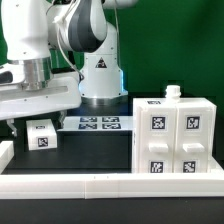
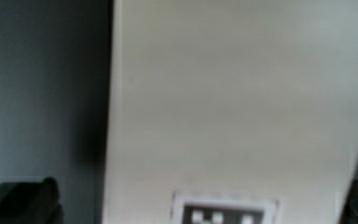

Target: Assemble cabinet

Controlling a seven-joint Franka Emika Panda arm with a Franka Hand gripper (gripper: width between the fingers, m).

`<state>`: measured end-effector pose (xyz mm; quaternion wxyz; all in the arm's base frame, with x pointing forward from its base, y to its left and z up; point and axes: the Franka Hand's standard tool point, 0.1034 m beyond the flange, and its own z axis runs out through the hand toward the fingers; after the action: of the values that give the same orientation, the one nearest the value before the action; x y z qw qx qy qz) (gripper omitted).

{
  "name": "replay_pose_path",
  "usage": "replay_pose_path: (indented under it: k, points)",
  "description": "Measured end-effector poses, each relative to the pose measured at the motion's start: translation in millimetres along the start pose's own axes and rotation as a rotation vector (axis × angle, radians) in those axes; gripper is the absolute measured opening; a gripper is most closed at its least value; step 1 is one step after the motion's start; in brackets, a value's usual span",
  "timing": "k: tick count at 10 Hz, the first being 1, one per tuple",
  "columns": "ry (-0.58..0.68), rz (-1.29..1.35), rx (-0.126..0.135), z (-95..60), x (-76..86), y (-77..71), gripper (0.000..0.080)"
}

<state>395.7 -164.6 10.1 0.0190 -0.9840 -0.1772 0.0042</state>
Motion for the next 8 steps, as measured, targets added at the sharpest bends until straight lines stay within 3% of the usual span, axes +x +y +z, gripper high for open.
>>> replay_pose_path:
  k: [3,5,8]
  points:
    - [0.003,0.004,-0.010,3.0,-0.2,-2.7,0.0797]
    - [0.002,0.002,-0.010,3.9,-1.5,-2.0,0.0552]
    - [0.001,0.002,-0.009,4.0,-1.4,-2.3,0.0547]
